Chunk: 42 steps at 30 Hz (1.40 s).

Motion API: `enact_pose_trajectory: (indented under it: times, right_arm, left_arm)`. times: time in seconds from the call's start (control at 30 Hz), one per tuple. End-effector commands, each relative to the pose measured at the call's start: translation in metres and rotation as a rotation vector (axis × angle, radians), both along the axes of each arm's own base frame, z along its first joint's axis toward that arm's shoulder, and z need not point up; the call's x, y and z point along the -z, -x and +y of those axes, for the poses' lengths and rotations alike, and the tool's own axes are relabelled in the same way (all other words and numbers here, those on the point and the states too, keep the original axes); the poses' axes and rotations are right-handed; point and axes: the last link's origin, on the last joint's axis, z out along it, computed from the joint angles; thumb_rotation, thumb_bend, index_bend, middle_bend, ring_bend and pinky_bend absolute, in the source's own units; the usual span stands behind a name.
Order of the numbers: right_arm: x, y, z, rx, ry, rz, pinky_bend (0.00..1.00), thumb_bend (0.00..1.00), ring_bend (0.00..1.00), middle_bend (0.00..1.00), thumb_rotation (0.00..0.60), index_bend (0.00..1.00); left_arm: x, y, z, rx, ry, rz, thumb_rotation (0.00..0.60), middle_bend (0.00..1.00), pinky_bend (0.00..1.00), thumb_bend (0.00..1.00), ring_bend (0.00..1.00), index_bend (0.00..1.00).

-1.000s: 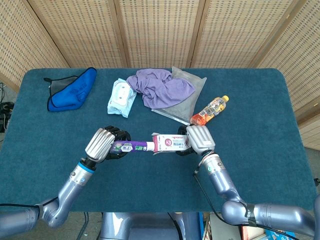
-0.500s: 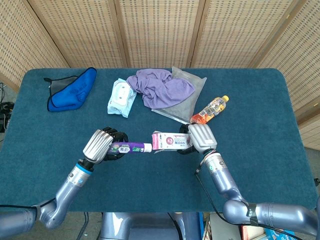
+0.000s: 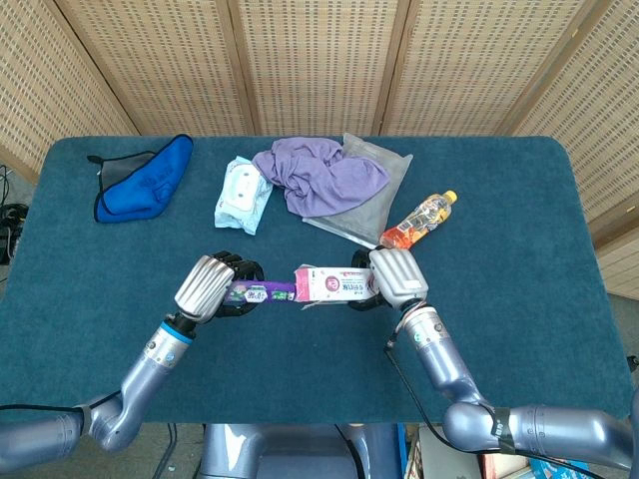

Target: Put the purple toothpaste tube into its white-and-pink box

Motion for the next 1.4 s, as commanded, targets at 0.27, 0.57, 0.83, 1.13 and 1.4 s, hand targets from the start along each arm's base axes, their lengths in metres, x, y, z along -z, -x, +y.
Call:
enact_pose_trajectory:
  times: [0.27,0.57,0.83,1.13,1.4]
  right_arm:
    - [0.001,-0.001,0.001,0.007,-0.008,-0.007,0.43,0.14,0.38,0.51,0.6,0.62]
    - [0.003,0.0,0.002,0.008,-0.011,-0.003,0.43,0.14,0.38,0.51,0.6,0.62]
    - [0.004,0.004,0.001,0.019,-0.008,0.003,0.43,0.14,0.38,0.51,0.6,0.62]
    - [0.003,0.007,0.0,0.026,-0.007,0.006,0.43,0.14,0.38,0.51,0.6,0.62]
    - [0.004,0.006,0.001,0.022,-0.008,0.003,0.43,0.14,0.38,0.51,0.6,0.62]
  left_arm:
    - [-0.005,-0.006,-0.001,0.02,-0.021,-0.046,0.6,0.62,0.49,0.29,0.52,0.79]
    - [-0.01,-0.012,-0.004,0.048,-0.027,-0.067,0.6,0.62,0.49,0.29,0.52,0.79]
    - [-0.011,-0.014,-0.007,0.057,-0.029,-0.078,0.6,0.62,0.49,0.29,0.52,0.79]
    - [-0.013,-0.017,-0.009,0.065,-0.037,-0.089,0.6,0.62,0.49,0.29,0.52,0.79]
    - [-0.011,-0.022,-0.009,0.078,-0.04,-0.121,0.6,0.62,0.49,0.29,0.52,0.79]
